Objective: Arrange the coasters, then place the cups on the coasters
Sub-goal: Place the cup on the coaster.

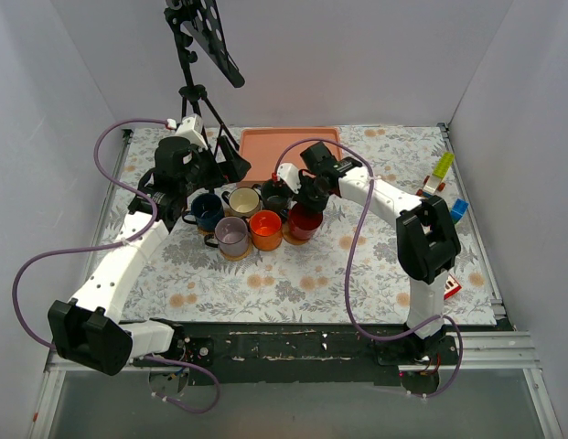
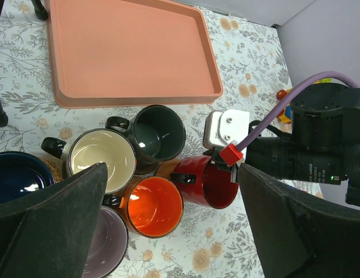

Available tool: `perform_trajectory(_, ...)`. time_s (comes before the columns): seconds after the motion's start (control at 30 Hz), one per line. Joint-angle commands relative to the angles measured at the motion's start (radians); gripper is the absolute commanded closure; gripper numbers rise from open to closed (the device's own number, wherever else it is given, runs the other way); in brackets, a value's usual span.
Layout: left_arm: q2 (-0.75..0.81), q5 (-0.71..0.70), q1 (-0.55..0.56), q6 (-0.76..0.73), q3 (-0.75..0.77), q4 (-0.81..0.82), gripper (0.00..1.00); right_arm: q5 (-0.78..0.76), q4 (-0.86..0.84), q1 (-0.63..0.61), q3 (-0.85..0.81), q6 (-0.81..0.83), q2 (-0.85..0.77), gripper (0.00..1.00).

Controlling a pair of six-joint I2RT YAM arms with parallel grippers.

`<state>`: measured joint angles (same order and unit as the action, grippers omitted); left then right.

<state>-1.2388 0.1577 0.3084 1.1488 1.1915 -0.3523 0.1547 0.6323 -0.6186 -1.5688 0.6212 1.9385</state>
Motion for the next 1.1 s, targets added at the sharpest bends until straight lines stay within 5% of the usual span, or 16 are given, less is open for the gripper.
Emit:
perform_trajectory(0.0, 0.016, -0.020, -0.005, -0.017, 0.011, -0.014, 0.04, 0.008, -0.037, -0.012, -0.066, -0.026, 0.000, 0.99)
perform_trajectory(1.07, 0.035, -0.030, -0.008, -0.026, -0.003, -0.020, 0.04, -0.037, -0.011, -0.049, -0.122, -0.057, 0.082, 0.99)
